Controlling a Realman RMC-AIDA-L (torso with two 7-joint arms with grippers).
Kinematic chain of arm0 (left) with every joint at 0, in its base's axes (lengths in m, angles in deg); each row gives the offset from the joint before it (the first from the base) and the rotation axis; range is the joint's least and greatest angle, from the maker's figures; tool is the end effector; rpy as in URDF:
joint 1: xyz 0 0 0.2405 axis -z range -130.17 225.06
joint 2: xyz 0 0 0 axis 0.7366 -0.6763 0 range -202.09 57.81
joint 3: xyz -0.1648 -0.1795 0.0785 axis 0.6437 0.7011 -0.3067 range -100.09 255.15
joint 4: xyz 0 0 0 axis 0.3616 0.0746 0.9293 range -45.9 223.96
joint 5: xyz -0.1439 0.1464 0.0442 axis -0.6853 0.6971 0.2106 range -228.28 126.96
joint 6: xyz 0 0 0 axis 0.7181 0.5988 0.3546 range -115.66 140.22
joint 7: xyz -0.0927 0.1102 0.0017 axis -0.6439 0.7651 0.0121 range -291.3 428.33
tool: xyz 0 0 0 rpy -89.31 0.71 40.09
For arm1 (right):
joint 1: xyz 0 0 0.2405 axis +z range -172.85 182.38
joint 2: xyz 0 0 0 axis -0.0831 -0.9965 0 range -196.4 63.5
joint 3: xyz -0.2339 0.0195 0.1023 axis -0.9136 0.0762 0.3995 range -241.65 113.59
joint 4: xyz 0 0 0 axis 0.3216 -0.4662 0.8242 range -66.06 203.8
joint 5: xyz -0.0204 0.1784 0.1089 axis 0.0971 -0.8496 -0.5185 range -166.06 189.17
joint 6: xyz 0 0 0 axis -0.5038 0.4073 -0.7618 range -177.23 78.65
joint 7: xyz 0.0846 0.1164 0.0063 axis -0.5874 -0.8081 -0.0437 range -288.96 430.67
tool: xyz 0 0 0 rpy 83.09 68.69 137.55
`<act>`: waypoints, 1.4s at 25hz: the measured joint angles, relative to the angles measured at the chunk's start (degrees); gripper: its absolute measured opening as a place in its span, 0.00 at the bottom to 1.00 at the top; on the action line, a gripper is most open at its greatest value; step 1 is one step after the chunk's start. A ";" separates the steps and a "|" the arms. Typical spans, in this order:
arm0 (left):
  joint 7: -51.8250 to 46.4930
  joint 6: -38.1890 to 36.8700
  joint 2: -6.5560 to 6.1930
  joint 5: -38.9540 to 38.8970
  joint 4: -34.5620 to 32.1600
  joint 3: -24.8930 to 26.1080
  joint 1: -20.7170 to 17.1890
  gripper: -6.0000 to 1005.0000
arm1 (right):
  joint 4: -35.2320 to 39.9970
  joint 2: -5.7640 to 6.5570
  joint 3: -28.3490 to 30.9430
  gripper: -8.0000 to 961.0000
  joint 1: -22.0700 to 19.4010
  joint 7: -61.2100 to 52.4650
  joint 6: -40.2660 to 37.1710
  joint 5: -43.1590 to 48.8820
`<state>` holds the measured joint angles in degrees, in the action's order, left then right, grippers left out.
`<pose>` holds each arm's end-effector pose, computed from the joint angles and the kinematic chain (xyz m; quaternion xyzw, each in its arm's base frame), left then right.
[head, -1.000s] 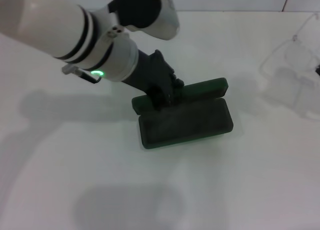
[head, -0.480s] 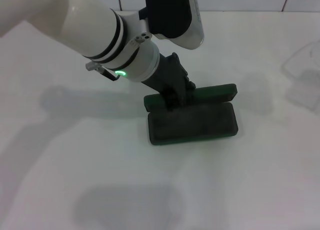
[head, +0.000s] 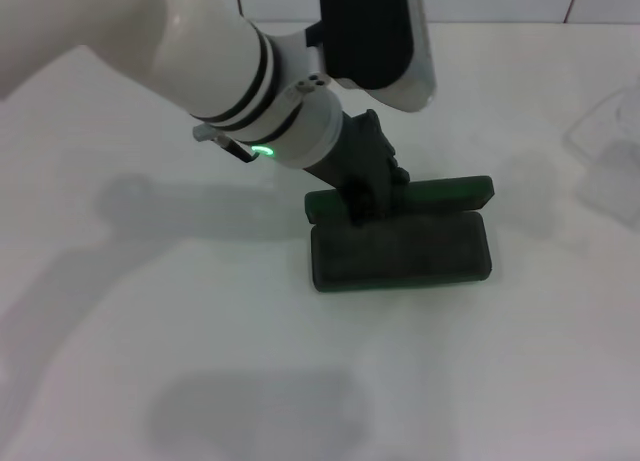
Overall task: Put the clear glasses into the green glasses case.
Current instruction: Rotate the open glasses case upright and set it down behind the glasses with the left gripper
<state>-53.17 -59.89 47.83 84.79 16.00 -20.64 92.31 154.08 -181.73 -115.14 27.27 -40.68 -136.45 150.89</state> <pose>-0.0755 0.3553 -0.0800 -0.9862 0.0633 0.1155 0.1004 0.2581 0.3453 0.1287 -0.9200 0.2206 -0.0759 0.3150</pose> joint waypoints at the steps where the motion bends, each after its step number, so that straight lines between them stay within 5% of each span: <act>1: 0.01 0.33 0.00 0.08 0.00 -0.41 0.08 0.21 | -0.08 0.00 0.10 0.07 0.00 0.16 0.04 0.00; 35: 0.56 2.92 0.08 0.22 0.70 -3.76 0.79 0.22 | -3.27 0.06 4.96 0.07 0.02 3.56 -0.43 -3.13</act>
<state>-52.60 -56.96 47.92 85.02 16.70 -24.40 93.10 150.81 -181.67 -110.18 27.30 -37.11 -136.88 147.76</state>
